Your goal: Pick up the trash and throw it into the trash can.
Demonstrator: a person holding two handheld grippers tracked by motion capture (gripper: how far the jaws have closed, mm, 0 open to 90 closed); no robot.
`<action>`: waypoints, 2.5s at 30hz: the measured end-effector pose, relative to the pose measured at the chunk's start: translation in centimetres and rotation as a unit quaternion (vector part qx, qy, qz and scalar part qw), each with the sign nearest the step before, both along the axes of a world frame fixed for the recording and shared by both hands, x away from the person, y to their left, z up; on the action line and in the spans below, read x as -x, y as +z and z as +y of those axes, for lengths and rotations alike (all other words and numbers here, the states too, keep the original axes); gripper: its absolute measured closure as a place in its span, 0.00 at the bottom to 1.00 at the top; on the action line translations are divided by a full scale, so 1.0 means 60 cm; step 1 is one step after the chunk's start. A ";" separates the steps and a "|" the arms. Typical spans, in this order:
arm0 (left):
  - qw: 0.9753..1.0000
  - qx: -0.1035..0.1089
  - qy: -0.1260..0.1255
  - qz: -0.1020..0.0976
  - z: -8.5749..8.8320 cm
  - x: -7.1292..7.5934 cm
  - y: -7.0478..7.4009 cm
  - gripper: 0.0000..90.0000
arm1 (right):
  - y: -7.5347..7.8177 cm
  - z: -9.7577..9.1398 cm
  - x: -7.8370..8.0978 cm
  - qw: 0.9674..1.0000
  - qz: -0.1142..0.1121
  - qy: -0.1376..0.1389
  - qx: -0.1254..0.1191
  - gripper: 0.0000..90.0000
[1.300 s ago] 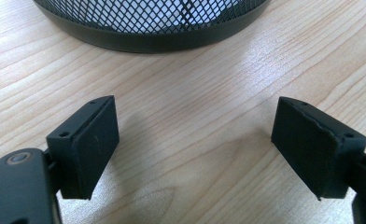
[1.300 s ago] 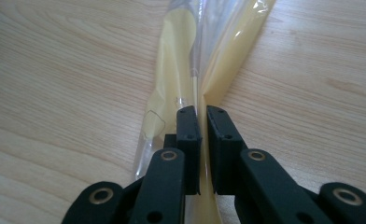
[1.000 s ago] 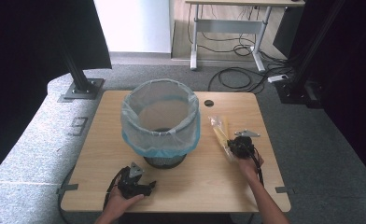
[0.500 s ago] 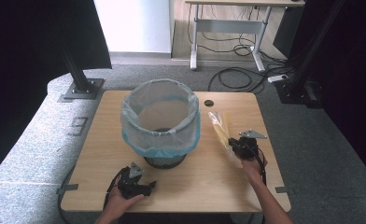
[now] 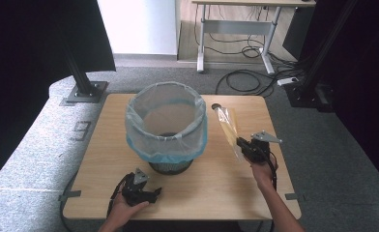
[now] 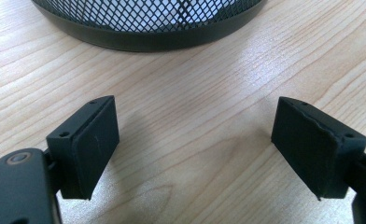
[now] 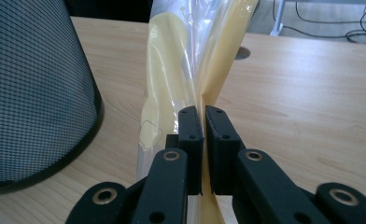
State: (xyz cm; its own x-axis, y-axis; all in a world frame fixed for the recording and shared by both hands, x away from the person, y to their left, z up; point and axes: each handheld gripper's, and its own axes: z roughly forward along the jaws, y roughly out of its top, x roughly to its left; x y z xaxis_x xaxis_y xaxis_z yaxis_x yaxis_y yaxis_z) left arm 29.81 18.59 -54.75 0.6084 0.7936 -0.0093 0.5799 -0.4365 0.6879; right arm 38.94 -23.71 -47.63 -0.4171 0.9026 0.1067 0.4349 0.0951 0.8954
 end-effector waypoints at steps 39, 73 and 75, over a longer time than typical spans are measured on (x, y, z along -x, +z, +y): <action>1.000 0.002 0.000 0.001 0.000 0.000 0.000 0.16 | 0.106 0.009 0.044 0.994 -0.099 0.011 -0.039 0.95; 1.000 0.001 -0.002 0.001 0.000 -0.001 0.000 0.16 | 0.198 0.036 0.064 0.984 -0.149 0.042 -0.083 0.95; 1.000 0.001 -0.002 0.001 0.000 -0.001 0.000 0.16 | 0.209 0.043 0.064 0.984 -0.153 0.046 -0.083 0.95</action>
State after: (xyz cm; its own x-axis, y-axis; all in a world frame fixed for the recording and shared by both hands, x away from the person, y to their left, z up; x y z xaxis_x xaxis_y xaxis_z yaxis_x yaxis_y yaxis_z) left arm 29.87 18.57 -54.74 0.6122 0.7906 -0.0125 0.5788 -0.4373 0.6884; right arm 35.07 -21.11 -35.11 -0.5321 0.8400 0.1058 0.1382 -0.0371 0.9897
